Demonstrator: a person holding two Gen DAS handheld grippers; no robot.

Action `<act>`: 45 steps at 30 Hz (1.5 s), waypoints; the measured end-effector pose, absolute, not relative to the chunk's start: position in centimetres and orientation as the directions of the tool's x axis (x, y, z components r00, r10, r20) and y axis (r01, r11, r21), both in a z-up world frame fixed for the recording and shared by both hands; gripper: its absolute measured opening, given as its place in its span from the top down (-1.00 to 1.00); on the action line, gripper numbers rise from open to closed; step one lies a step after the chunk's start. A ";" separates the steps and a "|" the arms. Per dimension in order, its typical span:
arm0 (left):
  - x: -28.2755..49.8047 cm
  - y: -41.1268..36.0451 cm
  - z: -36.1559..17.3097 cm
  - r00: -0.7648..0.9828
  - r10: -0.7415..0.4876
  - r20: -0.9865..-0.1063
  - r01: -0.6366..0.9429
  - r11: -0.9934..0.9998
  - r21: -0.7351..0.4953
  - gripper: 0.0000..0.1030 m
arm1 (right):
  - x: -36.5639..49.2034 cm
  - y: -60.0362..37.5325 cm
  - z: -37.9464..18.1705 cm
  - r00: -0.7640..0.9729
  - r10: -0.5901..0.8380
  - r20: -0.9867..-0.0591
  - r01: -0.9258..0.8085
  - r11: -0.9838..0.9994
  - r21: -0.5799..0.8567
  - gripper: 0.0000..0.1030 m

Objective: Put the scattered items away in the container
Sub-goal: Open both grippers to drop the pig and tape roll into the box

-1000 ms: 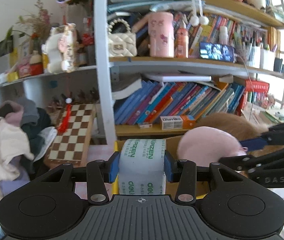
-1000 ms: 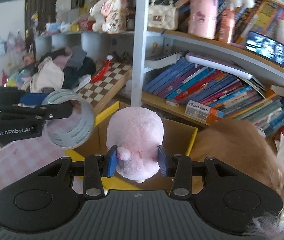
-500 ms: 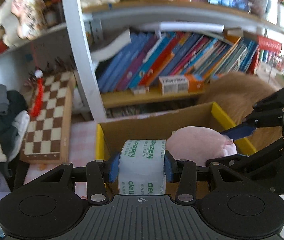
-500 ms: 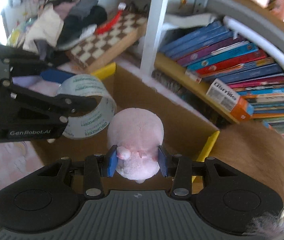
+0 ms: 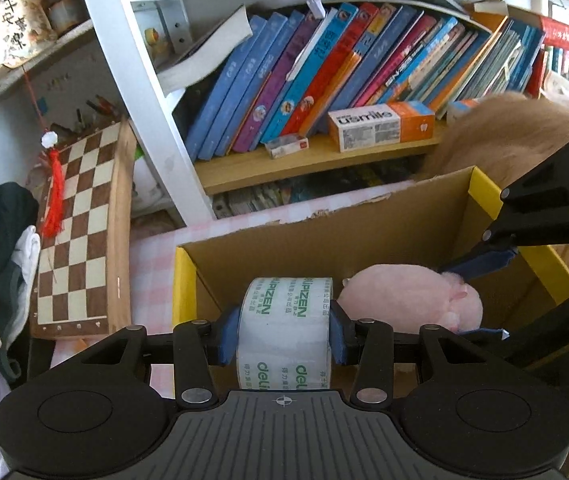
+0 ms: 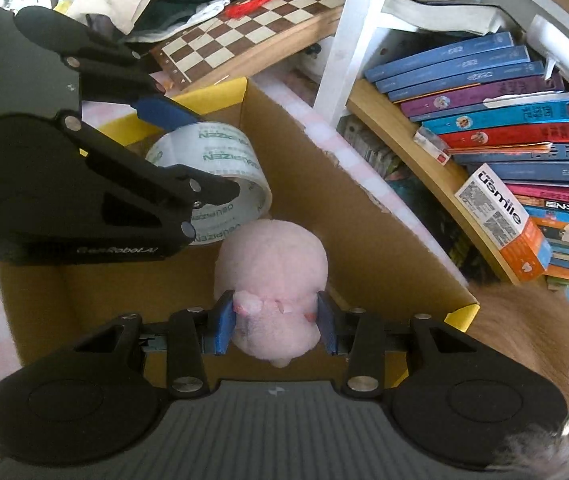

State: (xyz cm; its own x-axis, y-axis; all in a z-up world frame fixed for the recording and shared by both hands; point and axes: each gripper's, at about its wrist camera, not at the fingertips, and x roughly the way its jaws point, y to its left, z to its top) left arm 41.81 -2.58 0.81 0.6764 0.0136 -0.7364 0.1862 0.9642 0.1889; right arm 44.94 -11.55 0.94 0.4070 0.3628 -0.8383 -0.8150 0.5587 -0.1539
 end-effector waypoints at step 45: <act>39.5 -2.8 4.4 0.751 0.031 -0.660 0.143 0.968 0.207 -0.30 | 45.2 -11.2 3.7 0.466 0.420 -0.779 -0.815 0.546 -0.193 -0.27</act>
State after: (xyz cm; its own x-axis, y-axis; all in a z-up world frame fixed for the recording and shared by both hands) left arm 39.47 -2.82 4.42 0.7510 0.0307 -0.6596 0.1426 0.9678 0.2074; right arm 45.21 -11.25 3.68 0.4661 0.4203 -0.7785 -0.8153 0.5457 -0.1935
